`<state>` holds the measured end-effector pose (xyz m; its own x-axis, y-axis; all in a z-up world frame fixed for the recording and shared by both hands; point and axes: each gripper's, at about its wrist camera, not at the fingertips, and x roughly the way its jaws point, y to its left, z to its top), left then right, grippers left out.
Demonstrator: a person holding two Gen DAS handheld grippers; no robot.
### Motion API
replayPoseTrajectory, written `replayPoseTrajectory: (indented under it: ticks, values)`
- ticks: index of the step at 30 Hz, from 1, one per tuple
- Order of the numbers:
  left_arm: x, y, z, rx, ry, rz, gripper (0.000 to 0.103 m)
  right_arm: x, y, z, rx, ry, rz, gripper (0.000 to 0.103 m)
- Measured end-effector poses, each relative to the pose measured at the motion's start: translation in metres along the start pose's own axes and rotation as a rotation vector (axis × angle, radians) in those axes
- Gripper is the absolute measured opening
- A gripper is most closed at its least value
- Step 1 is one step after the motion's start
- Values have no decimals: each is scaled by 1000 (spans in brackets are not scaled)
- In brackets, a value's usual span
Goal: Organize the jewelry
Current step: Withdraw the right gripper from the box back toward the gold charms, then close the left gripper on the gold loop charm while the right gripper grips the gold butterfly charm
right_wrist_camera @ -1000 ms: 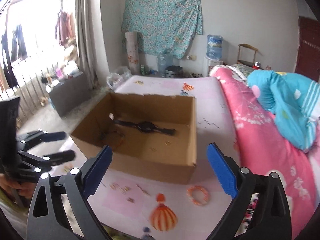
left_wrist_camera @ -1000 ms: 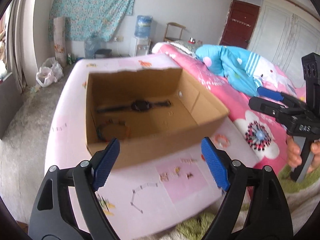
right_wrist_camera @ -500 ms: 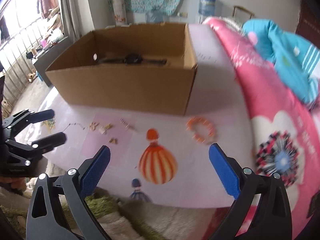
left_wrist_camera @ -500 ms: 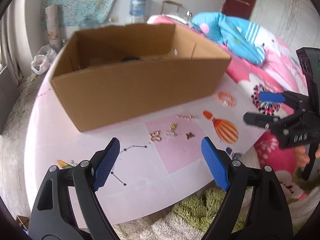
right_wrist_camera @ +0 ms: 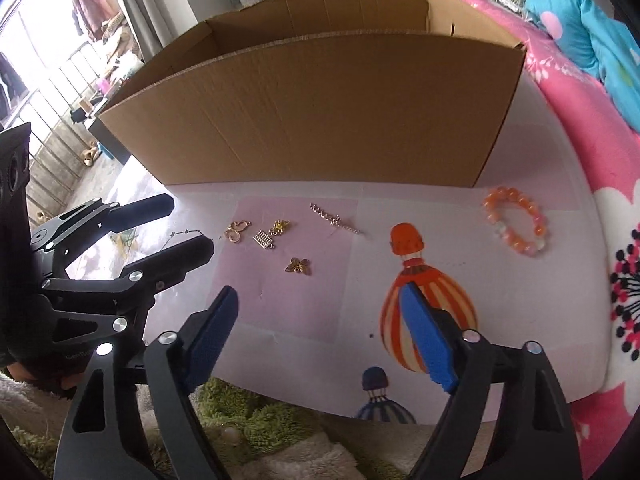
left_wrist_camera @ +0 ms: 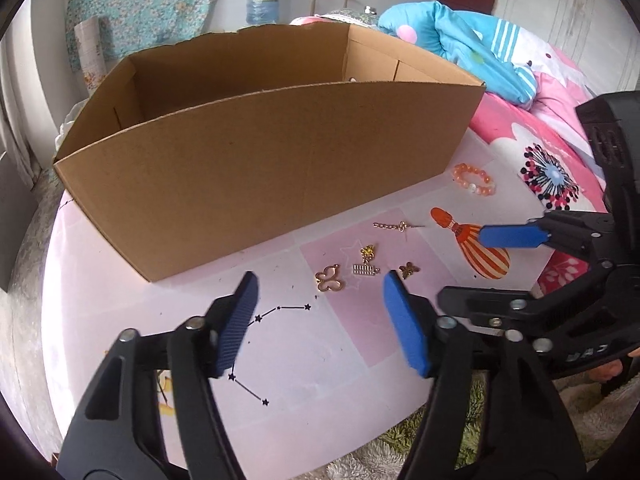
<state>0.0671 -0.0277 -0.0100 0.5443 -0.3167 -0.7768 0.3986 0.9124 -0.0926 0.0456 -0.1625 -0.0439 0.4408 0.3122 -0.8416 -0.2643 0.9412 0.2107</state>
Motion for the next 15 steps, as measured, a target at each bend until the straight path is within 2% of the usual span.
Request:
replayPoseTrajectory:
  ticks: [1, 2, 4, 7, 10, 15]
  values:
    - [2, -1, 1, 10, 0, -12, 49, 2, 0, 1, 3, 10, 7, 75]
    - [4, -2, 1, 25, 2, -24, 48, 5, -1, 2, 4, 21, 10, 73]
    - [8, -3, 2, 50, 14, -26, 39, 10, 1, 2, -5, 39, 10, 69]
    - [16, -6, 3, 96, 38, -29, 31, 12, 6, 2, -22, 38, 7, 66]
    - [22, -8, 3, 142, 61, -21, 26, 9, 11, 2, -31, 24, 6, 64]
    - [30, -7, 1, 185, 99, -16, 25, 8, 13, 4, -25, 13, 5, 62]
